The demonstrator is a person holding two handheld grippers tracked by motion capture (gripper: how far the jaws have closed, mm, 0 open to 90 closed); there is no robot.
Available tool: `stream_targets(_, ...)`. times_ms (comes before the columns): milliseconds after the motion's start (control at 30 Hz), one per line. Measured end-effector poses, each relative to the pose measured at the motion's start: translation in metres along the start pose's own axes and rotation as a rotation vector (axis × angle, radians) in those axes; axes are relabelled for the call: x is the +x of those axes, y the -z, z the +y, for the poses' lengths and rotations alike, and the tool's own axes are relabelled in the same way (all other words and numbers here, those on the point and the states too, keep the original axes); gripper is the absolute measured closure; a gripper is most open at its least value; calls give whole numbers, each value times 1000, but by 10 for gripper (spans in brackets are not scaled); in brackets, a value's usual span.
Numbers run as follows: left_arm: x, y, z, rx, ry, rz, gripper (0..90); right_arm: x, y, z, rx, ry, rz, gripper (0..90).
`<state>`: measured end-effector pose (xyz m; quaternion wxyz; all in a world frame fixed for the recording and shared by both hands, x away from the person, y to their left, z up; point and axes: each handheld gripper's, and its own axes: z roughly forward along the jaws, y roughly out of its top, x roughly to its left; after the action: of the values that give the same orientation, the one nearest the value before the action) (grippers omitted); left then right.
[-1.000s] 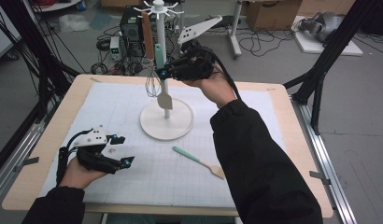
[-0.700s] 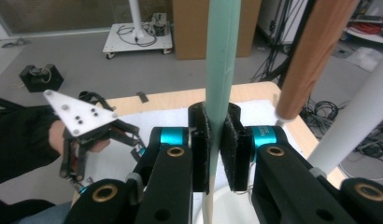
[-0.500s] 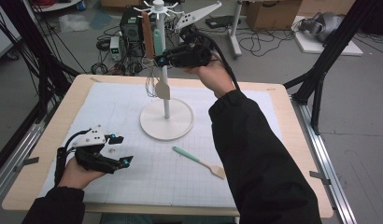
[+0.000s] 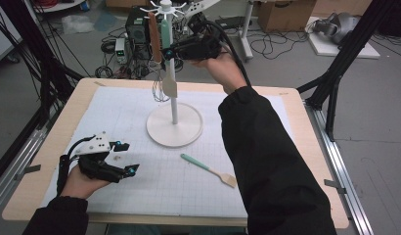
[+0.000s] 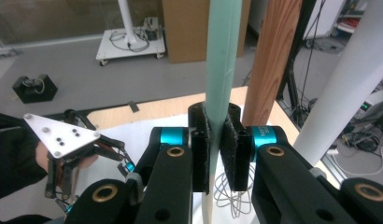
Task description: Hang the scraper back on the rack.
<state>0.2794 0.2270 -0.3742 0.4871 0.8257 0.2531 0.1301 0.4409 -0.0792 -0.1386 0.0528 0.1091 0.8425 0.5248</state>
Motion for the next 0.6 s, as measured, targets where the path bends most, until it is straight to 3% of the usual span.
stream_targets(600, -1, 2, 0, 2, -7, 1, 199, -11, -1, -1, -4, -35, -4, 829)
